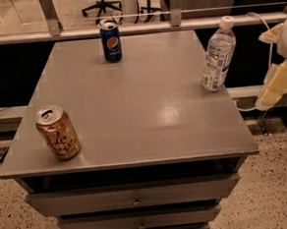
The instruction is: Move blue plastic bottle near orange can
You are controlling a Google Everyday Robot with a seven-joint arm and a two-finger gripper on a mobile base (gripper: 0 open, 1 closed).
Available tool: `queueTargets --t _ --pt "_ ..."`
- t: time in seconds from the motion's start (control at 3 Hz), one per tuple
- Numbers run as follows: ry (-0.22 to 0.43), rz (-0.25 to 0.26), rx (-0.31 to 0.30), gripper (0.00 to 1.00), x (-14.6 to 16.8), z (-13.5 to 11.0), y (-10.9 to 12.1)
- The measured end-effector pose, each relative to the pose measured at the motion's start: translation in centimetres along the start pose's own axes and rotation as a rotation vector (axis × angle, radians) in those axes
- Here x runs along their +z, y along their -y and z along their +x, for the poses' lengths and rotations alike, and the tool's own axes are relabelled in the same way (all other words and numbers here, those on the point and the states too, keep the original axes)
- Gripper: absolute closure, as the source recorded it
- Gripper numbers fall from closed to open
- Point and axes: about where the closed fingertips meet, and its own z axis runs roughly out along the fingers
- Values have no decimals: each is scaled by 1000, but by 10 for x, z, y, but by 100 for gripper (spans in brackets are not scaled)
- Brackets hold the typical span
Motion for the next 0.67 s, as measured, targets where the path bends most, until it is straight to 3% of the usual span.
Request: queueTargets --t 0.33,0.67 --pt "130 47 72 0 26 10 37" --pt "238 58 127 0 44 11 57"
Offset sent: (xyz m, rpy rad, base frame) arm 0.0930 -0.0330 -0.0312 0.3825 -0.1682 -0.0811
